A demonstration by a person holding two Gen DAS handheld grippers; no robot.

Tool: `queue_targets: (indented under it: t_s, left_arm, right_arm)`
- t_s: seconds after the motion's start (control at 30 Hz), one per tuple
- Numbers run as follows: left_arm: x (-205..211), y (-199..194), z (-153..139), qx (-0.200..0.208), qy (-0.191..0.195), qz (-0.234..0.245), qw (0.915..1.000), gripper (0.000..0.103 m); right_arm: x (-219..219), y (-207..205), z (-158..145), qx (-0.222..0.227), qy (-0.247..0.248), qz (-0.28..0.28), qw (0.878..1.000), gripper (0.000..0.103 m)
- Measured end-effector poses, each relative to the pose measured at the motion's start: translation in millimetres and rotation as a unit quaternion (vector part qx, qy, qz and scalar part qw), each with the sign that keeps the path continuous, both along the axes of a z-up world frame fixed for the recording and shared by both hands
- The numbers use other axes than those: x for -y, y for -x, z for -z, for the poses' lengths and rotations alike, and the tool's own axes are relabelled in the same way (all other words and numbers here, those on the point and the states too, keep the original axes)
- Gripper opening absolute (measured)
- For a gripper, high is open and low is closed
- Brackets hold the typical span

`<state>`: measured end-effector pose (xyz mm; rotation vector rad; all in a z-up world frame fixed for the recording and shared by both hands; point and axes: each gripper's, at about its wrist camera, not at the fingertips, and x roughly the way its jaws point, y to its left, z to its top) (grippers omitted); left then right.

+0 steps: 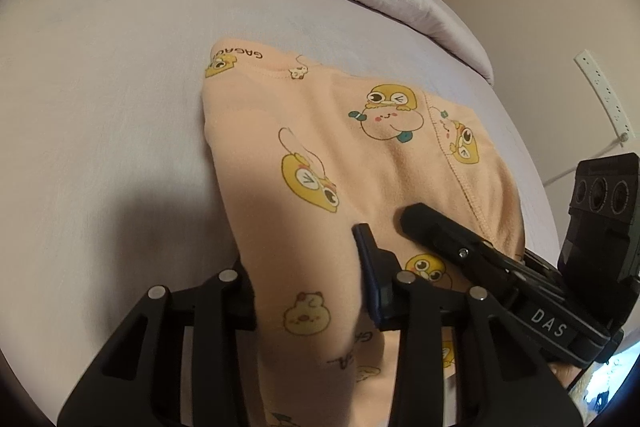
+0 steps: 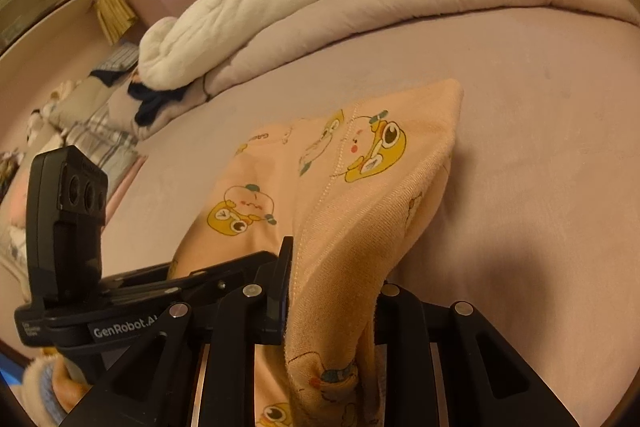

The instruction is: Fold small clothes

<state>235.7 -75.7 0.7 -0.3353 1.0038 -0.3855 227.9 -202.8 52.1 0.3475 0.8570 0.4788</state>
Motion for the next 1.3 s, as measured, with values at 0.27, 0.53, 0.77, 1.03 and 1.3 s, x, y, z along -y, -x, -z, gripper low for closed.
queue_targets:
  t_s: [0.27, 0.53, 0.77, 1.03, 1.3]
  left_arm:
    - [-10.5, 65.7, 2.0, -0.008, 0.018, 0.0, 0.9998, 0.038]
    - [-28.7, 124.0, 5.2, -0.022, 0.035, -0.017, 0.999, 0.038]
    - [-40.9, 161.5, 4.9, -0.024, 0.035, -0.039, 0.9983, 0.038]
    - [-53.3, 180.2, 1.3, -0.026, 0.042, -0.059, 0.9971, 0.038]
    - [-61.0, 177.4, -4.4, -0.02, 0.049, -0.079, 0.9955, 0.037]
  right_arm:
    - [-16.0, 54.3, -7.2, 0.019, 0.027, -0.031, 0.999, 0.025]
    - [-36.6, 93.8, -10.7, 0.018, 0.041, -0.057, 0.997, 0.025]
    - [-51.6, 125.4, -8.2, 0.01, 0.029, -0.072, 0.997, 0.025]
    - [-74.4, 147.6, -13.9, 0.011, 0.027, -0.093, 0.995, 0.025]
    - [-93.6, 165.5, -21.0, 0.022, 0.027, -0.12, 0.992, 0.025]
